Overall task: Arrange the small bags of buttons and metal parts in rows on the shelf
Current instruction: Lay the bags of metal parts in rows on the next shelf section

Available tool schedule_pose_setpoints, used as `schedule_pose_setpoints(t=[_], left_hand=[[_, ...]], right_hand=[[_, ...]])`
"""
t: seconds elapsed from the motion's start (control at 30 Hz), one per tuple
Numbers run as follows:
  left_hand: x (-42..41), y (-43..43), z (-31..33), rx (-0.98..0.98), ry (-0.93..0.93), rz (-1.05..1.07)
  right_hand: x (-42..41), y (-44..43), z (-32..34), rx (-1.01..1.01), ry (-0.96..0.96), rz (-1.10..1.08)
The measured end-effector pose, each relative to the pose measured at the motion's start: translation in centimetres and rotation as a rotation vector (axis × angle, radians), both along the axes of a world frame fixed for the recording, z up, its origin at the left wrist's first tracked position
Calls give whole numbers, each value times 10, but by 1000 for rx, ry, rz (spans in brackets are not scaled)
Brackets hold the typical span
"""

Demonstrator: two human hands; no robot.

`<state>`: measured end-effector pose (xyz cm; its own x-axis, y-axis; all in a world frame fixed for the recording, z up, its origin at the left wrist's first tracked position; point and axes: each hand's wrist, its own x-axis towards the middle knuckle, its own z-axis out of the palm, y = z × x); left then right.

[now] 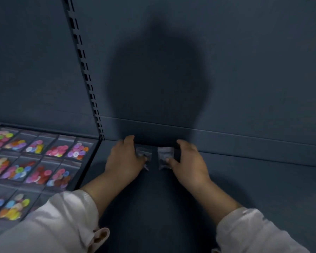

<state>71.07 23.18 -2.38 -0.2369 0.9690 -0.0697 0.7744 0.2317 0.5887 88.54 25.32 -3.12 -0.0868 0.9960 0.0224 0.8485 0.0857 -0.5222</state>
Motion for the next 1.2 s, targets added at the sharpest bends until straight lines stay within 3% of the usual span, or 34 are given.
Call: schedule_pose_setpoints(t=[0.13, 0.3, 0.4, 1.2], left_hand=[[3, -12, -5, 156, 257, -205], [8, -28, -19, -76, 452, -494], [8, -30, -25, -133, 464, -513], [13, -16, -26, -130, 445, -506]], right_hand=[[9, -16, -6, 192, -142, 258], [10, -25, -15, 45, -360, 539], [13, -26, -15, -24, -385, 557], [15, -25, -12, 3, -409, 529]])
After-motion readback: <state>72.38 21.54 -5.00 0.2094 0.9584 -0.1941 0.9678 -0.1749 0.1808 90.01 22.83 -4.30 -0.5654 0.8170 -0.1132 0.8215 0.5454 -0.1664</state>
